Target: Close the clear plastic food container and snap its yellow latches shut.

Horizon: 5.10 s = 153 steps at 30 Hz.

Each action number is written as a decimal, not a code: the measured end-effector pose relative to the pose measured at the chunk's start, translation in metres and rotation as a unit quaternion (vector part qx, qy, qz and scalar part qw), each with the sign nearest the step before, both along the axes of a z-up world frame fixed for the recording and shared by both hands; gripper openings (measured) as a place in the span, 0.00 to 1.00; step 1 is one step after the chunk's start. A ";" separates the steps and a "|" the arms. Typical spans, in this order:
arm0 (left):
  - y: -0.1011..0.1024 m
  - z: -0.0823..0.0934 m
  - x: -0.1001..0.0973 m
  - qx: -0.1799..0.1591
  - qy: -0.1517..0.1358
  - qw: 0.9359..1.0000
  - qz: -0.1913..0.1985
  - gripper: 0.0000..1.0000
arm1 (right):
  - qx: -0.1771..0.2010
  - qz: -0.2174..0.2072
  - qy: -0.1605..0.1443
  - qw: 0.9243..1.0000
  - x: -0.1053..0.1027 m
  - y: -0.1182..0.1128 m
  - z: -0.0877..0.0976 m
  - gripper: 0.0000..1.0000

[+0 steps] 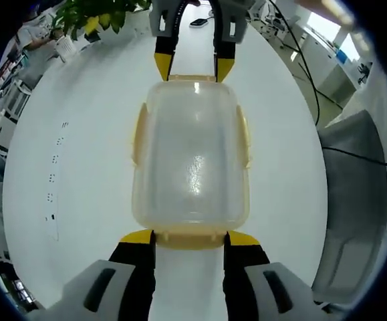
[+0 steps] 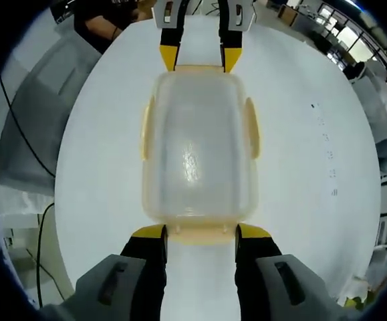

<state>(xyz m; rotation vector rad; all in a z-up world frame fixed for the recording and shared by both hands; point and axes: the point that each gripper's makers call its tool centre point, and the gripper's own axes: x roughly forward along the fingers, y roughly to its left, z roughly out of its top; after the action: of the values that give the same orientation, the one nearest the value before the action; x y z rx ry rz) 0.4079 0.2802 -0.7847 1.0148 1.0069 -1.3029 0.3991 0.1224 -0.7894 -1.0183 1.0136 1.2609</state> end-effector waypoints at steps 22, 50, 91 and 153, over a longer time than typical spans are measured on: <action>-0.005 -0.003 -0.002 0.009 0.009 1.000 -0.001 0.34 | 0.004 0.000 0.012 1.000 -0.002 -0.006 -0.001 0.37; 0.003 0.004 0.000 -0.018 0.027 0.996 0.087 0.37 | 0.017 -0.055 0.023 0.998 -0.004 -0.022 0.001 0.48; -0.015 0.011 -0.007 -0.204 0.255 0.734 0.596 0.41 | 0.226 -0.509 0.222 0.801 0.001 0.012 0.009 0.40; -0.007 -0.002 -0.004 -0.163 0.247 0.740 0.605 0.15 | 0.192 -0.509 0.235 0.805 0.003 0.007 0.001 0.27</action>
<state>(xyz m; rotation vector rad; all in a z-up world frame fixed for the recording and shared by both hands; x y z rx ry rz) 0.4042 0.2736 -0.7866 -0.3736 1.3887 -0.5374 0.4025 0.1296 -0.7888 0.2381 1.3316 0.7193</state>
